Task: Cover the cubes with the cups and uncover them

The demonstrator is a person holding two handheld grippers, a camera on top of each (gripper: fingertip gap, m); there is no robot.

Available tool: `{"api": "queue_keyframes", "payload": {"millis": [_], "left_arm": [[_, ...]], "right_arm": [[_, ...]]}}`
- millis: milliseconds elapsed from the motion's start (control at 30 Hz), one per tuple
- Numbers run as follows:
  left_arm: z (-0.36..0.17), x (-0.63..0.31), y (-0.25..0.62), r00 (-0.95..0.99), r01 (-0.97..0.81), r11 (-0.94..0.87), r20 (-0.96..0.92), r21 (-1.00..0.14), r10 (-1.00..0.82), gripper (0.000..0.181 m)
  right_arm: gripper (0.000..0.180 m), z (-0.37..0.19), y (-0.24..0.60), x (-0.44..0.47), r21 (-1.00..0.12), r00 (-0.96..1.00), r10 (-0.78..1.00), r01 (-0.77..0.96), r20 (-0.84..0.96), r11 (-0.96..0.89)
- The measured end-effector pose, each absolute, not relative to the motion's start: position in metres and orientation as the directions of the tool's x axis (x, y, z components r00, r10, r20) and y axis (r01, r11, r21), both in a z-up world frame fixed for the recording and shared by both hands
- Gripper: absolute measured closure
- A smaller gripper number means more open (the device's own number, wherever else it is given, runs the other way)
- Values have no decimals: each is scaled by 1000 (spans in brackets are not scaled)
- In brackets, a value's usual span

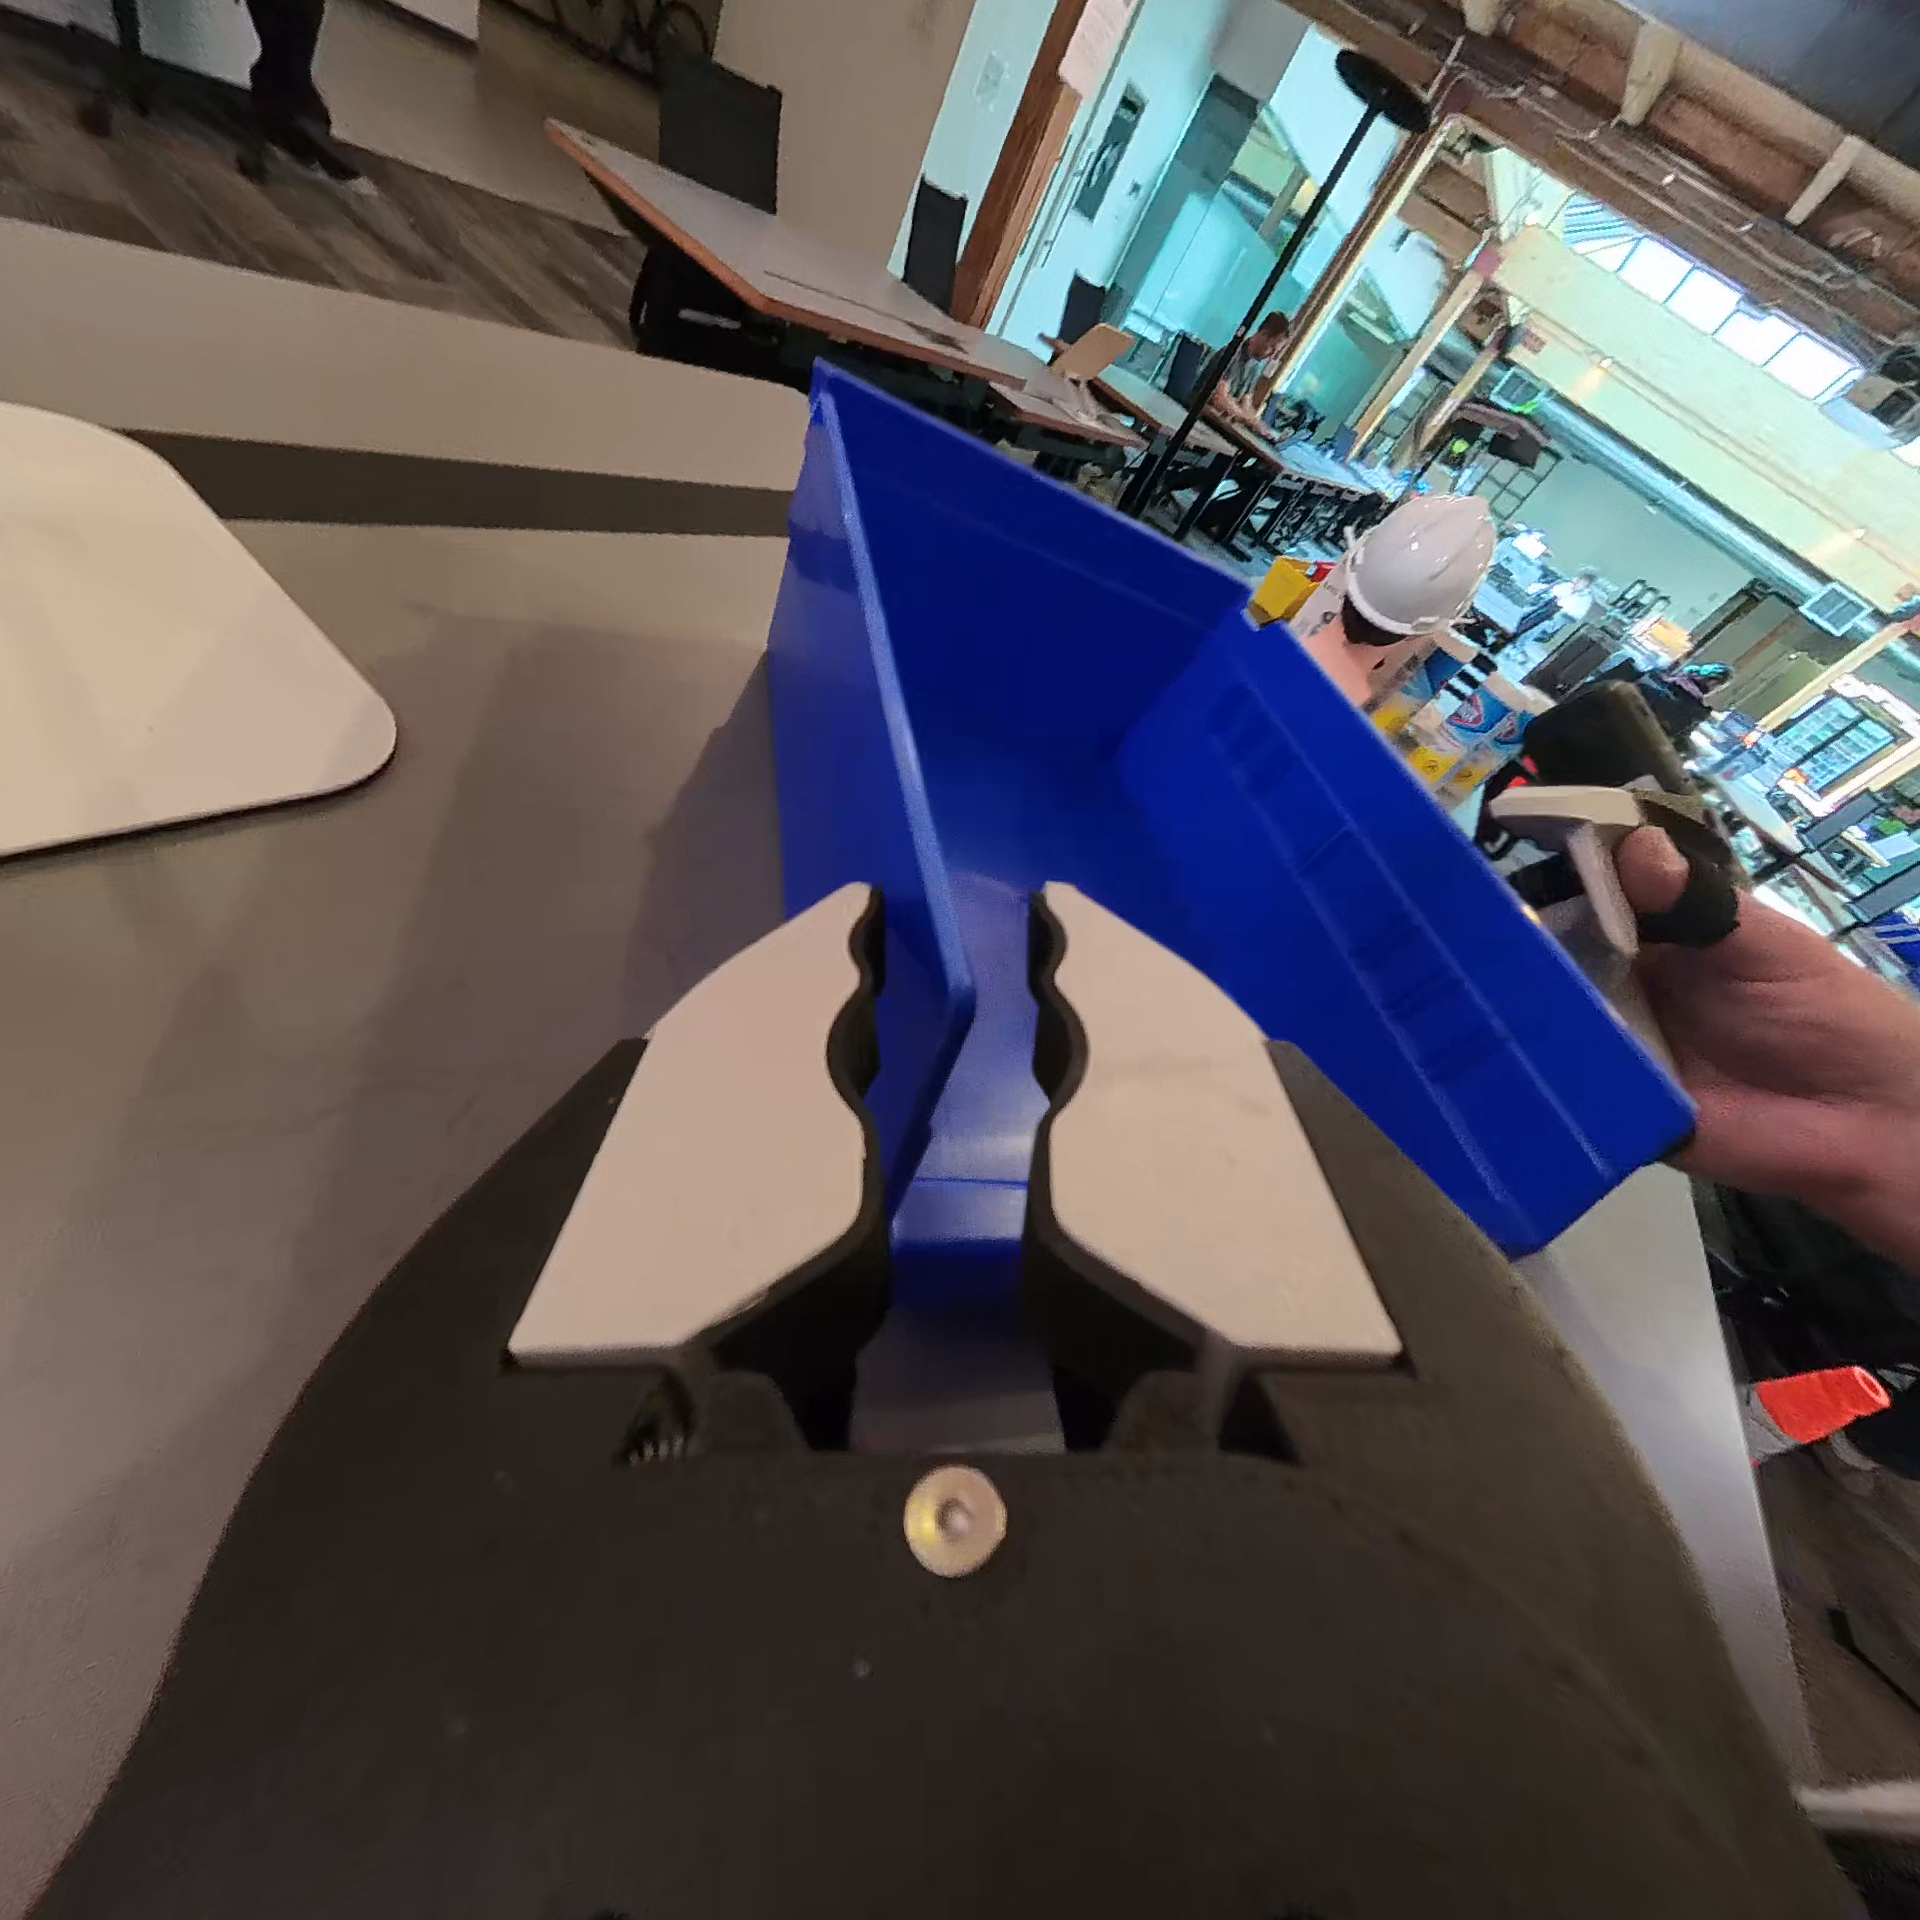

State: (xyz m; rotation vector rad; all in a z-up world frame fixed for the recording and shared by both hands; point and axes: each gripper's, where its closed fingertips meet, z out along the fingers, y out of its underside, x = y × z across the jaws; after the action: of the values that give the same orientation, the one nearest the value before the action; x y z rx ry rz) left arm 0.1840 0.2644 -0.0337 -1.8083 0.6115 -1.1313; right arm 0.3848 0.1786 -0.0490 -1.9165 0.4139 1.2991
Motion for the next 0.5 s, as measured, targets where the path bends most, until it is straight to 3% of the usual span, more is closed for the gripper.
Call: {"api": "queue_keyframes", "payload": {"millis": [233, 367, 500], "left_arm": [[-18, 163, 261, 430, -15, -410, 364, -912, -826, 147], [-33, 162, 252, 351, -95, -441, 384, -893, -854, 151], [-37, 171, 235, 298, -126, -459, 408, -879, -863, 157]], "right_arm": [[85, -32, 157, 361, -671, 763, 205, -365, -613, -646], [83, -45, 145, 306, -683, 823, 219, -253, -524, -686], [99, -63, 146, 303, -678, 866, 188, -211, -464, -704]]}}
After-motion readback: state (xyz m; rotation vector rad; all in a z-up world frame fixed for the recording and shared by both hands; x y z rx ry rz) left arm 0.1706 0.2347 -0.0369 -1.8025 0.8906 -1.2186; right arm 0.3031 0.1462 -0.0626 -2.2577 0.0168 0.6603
